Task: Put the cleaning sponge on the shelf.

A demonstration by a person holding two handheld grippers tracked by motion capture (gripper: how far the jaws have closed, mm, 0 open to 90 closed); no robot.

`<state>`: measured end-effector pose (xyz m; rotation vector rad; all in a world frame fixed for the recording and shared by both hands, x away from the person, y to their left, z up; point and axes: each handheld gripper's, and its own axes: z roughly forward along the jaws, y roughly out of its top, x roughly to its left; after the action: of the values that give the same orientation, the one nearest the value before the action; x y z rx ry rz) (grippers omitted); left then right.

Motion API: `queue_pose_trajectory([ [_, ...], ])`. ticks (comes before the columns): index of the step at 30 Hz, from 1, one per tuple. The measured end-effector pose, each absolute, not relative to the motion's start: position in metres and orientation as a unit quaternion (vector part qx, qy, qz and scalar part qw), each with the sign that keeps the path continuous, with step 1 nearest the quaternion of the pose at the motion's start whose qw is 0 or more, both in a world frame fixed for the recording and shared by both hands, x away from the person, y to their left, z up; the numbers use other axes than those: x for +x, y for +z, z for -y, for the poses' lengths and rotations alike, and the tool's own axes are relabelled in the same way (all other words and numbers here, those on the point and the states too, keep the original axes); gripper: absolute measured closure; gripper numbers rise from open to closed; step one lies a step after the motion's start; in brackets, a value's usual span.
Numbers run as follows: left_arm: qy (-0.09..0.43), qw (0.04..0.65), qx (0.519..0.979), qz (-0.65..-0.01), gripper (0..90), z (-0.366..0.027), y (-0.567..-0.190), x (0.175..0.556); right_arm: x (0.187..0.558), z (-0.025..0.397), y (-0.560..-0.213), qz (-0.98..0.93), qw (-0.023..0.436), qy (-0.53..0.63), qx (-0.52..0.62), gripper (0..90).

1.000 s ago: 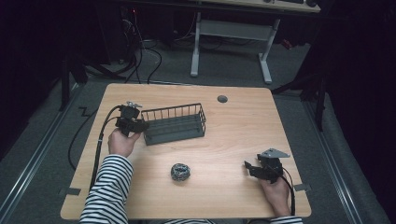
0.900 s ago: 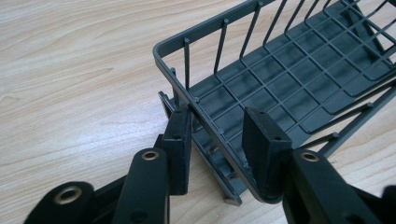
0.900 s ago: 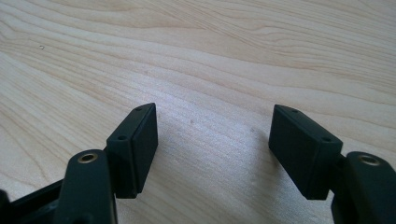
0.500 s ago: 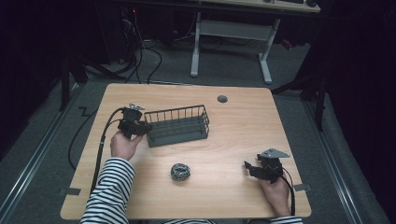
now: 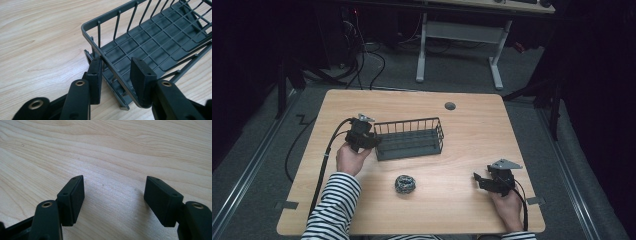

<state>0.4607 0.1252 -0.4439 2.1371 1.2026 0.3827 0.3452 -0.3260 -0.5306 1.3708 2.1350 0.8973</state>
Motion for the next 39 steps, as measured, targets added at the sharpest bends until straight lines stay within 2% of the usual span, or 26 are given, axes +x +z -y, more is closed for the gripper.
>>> queue_pose_trajectory([
  [20,0.138,0.338,0.816,-0.447,61.9,-0.111,-0.446,0.454,0.345,0.326,-0.531,-0.773,0.223,0.325,0.497,33.1],
  [23,0.140,0.339,0.816,-0.447,58.7,-0.112,-0.446,0.454,0.345,0.326,-0.531,-0.773,0.223,0.325,0.497,33.1],
  [27,0.139,0.350,0.809,-0.452,46.5,-0.116,-0.444,0.452,0.345,0.326,-0.531,-0.773,0.223,0.325,0.496,33.1],
  [28,0.138,0.353,0.807,-0.453,46.5,-0.117,-0.443,0.451,0.345,0.326,-0.531,-0.773,0.223,0.325,0.496,33.1],
  [29,0.137,0.359,0.802,-0.457,40.9,-0.120,-0.442,0.450,0.345,0.326,-0.531,-0.774,0.223,0.325,0.496,33.1],
  [31,0.139,0.363,0.799,-0.459,37.6,-0.124,-0.441,0.448,0.345,0.326,-0.531,-0.773,0.223,0.325,0.496,33.1],
  [39,0.138,0.383,0.782,-0.471,34.2,-0.141,-0.438,0.439,0.345,0.326,-0.531,-0.773,0.223,0.325,0.497,33.1],
])
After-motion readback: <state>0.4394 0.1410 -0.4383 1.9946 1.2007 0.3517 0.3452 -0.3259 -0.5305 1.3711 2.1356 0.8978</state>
